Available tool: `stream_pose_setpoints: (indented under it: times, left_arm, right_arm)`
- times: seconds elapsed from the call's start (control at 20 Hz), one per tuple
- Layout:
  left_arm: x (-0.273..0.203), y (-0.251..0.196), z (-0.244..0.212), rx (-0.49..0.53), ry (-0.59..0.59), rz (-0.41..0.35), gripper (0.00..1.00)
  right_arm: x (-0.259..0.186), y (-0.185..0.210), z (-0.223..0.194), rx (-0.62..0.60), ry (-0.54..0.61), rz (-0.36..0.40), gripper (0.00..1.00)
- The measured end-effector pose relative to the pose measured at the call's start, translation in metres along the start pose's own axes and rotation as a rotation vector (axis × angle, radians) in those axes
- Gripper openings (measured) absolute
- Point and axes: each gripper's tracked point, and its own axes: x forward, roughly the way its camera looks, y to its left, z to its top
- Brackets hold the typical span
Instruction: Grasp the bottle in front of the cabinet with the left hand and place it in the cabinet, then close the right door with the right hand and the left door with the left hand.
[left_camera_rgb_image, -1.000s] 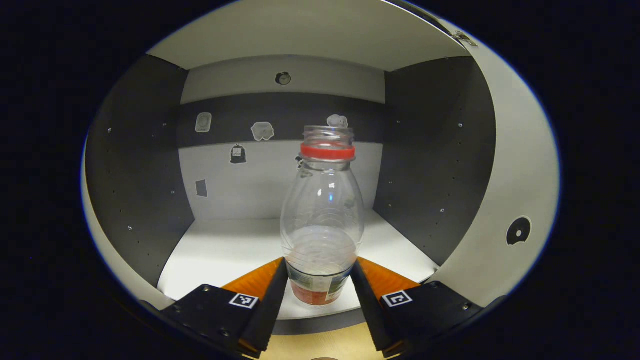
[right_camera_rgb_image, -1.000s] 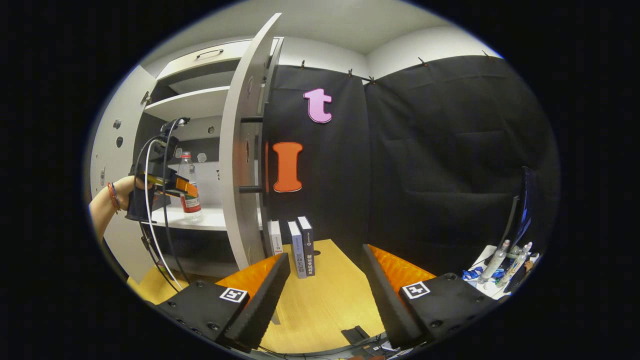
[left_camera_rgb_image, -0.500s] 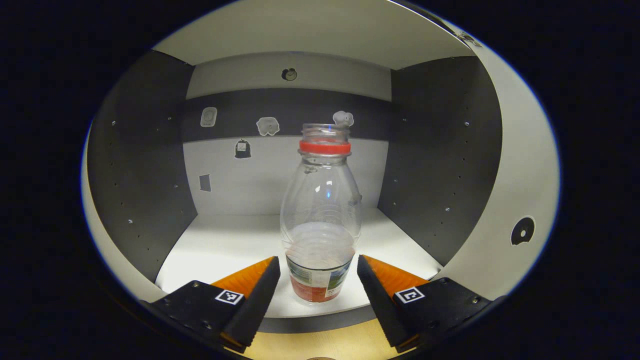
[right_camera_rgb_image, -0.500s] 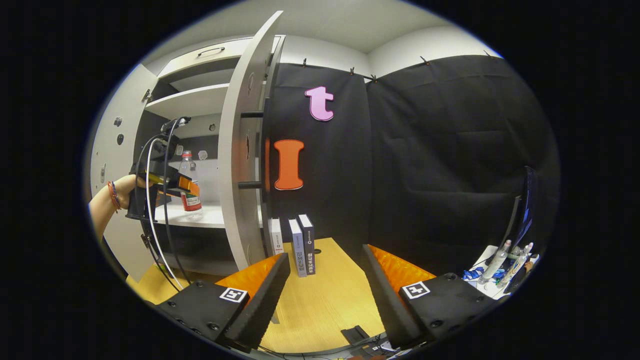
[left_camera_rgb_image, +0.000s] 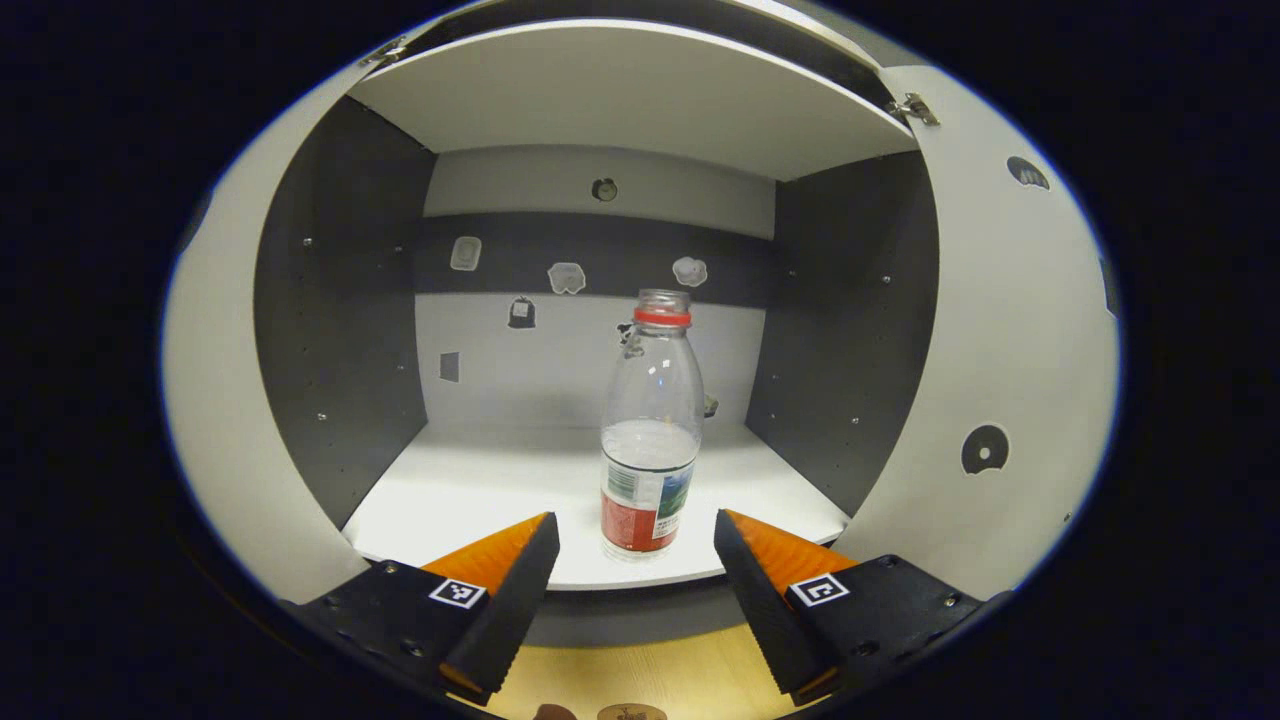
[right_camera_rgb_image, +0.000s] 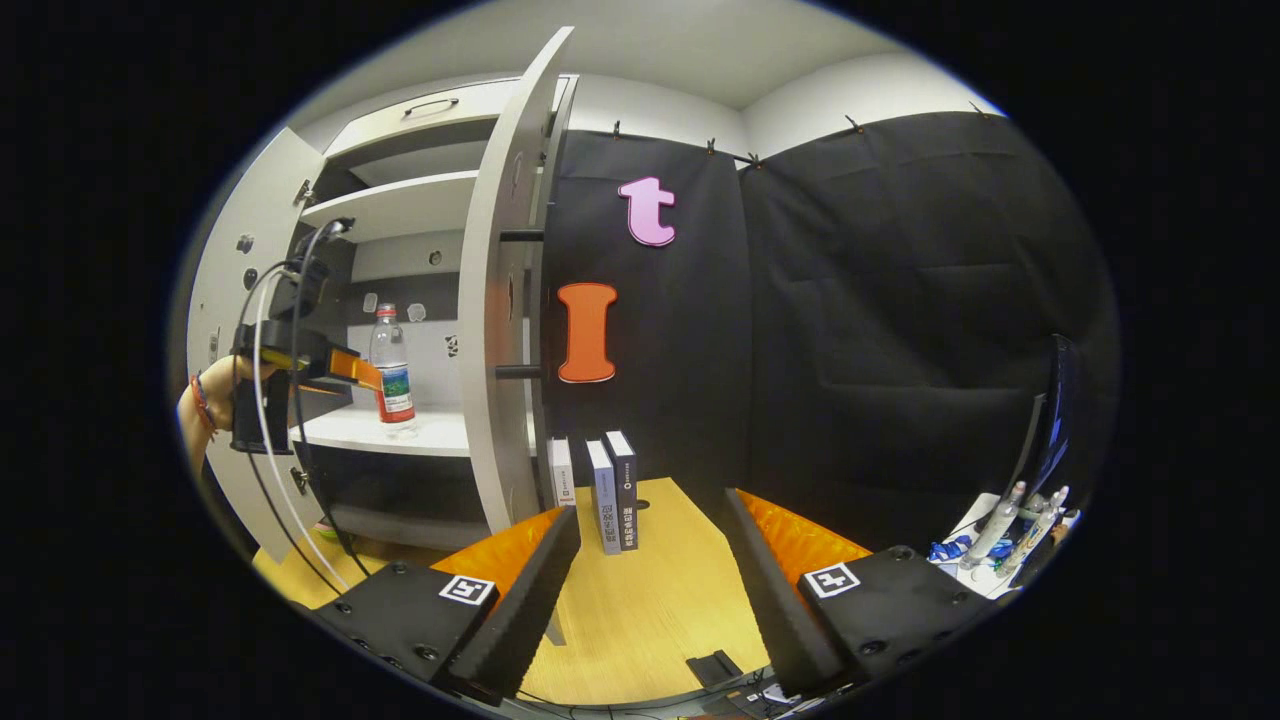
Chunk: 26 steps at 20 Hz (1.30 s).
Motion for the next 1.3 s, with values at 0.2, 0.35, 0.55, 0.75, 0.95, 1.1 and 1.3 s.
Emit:
stream_pose_setpoints:
  times: [0.2, 0.35, 0.55, 0.75, 0.95, 1.1, 1.3]
  left_arm:
    - [-0.064, 0.018, 0.008, -0.014, -0.074, 0.015, 0.95]
    - [-0.118, 0.030, 0.015, -0.005, -0.139, 0.033, 0.95]
    - [-0.183, 0.040, 0.005, -0.004, -0.183, 0.057, 0.95]
    - [-0.238, 0.057, -0.005, -0.007, -0.204, 0.097, 0.95]
    - [-0.273, 0.079, -0.007, 0.018, -0.223, 0.156, 0.95]
    - [-0.285, 0.087, -0.010, -0.007, -0.232, 0.167, 0.95]
    - [-0.292, 0.091, -0.013, -0.026, -0.232, 0.158, 0.95]
  right_arm:
    - [-0.001, 0.002, 0.004, -0.029, -0.021, 0.003, 0.96]
    - [-0.001, 0.004, 0.011, -0.043, -0.042, 0.012, 0.96]
    - [0.012, 0.016, 0.016, -0.056, -0.063, 0.058, 1.00]
    - [0.034, 0.026, 0.016, -0.058, -0.062, 0.089, 0.97]
    - [0.053, 0.030, 0.019, -0.094, -0.064, 0.098, 0.96]
    - [0.061, 0.030, 0.019, -0.097, -0.065, 0.101, 0.96]
    - [0.064, 0.030, 0.016, -0.071, -0.058, 0.101, 0.96]
